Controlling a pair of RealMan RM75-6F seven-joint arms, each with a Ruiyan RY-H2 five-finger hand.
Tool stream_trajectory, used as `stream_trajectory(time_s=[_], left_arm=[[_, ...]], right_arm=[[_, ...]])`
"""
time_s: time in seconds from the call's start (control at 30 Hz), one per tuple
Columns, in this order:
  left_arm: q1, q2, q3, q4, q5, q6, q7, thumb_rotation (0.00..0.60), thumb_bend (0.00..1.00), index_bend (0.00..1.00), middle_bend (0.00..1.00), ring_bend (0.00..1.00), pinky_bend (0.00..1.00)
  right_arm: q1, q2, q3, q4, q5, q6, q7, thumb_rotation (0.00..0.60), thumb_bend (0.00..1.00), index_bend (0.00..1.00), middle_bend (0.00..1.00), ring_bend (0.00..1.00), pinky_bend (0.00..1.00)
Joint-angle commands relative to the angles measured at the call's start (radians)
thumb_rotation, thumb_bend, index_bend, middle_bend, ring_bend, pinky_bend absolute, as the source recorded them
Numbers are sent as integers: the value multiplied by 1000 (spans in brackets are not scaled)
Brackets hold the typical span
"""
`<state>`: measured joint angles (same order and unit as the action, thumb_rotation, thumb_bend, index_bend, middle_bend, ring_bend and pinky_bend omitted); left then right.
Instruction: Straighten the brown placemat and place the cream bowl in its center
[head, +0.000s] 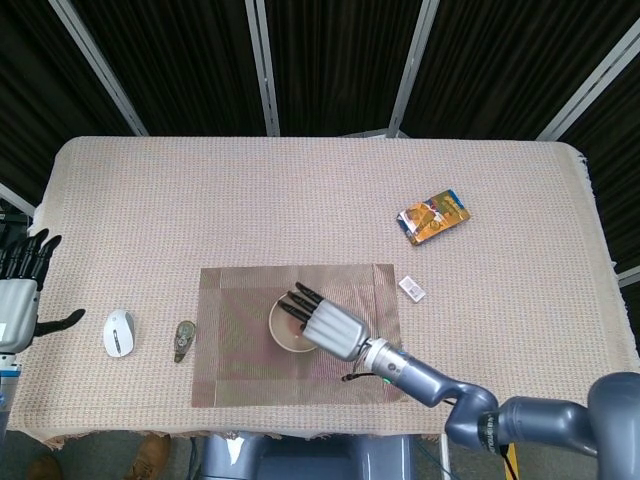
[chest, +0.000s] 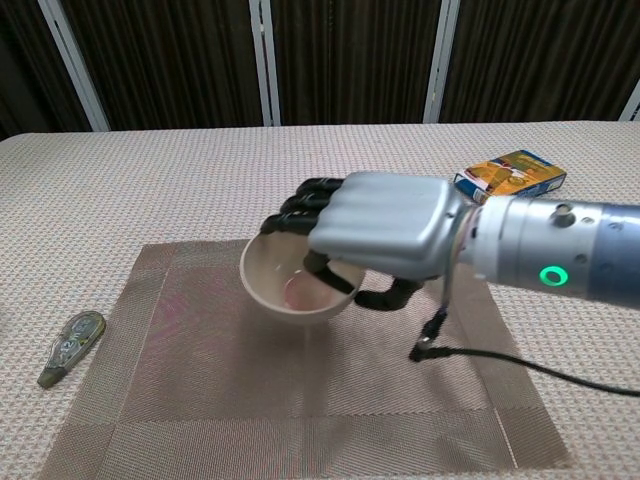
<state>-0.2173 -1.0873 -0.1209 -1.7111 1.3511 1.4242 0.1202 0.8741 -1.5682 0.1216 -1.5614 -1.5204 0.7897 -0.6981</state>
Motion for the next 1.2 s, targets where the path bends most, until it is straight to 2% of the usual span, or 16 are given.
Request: stream_trajectory(time_s=[0.03,0.2,0.33,0.77,0.8,0.83,0.9,0.93,0.97,1.0,1.07,1.2], left_arm=[[3,4,-1,2,-3,0,-6,600,0,0,0,0,0],[5,10,-4,7,-8,-5,-20,600,0,0,0,0,0],[5,15,-7,10,-12,-11,-31,600,0,0,0,0,0],[2,5,-4,0,-7,-19,-7,600,0,0,0,0,0],[2,4,-4,-1,-8,-20,-4,600,0,0,0,0,0],[1,3,-4,-1,-8,-21,-2,600,0,0,0,0,0],[0,1,-4,0,-10,-24,3,600,0,0,0,0,0],[-1,1,-4,0,-12,-26,2,600,0,0,0,0,0],[-1,1,-5,1,-13,-27,2,600,0,0,0,0,0],[-1,1,-5,1,-14,-28,1,600,0,0,0,0,0],[-2,1,-6,1,-14,-30,0,600,0,0,0,0,0],[-1,5,-3,-4,-8,-31,-6,600,0,0,0,0,0]], right_arm=[[44,-78,13,18,58,-43,-82,600,384,795,0,0,0],[53,-102,10,35,85,-43,-106,600,386,760,0,0,0],[55,-102,-2,55,105,-39,-116,600,387,800,0,0,0],[45,-65,-42,71,117,-6,-130,600,387,796,0,0,0],[44,-64,-45,71,120,-4,-132,600,385,763,0,0,0],[42,-62,-47,71,123,-2,-132,600,381,651,0,0,0],[38,-51,-50,62,135,-4,-116,600,321,194,0,0,0],[36,-44,-50,50,141,-4,-100,600,271,72,0,0,0],[35,-38,-50,41,143,-3,-91,600,183,31,0,0,0],[34,-32,-49,31,143,0,-83,600,96,31,0,0,0],[33,-21,-48,15,139,8,-71,600,18,0,0,0,0],[16,22,-51,-40,130,49,-69,600,0,0,0,0,0]])
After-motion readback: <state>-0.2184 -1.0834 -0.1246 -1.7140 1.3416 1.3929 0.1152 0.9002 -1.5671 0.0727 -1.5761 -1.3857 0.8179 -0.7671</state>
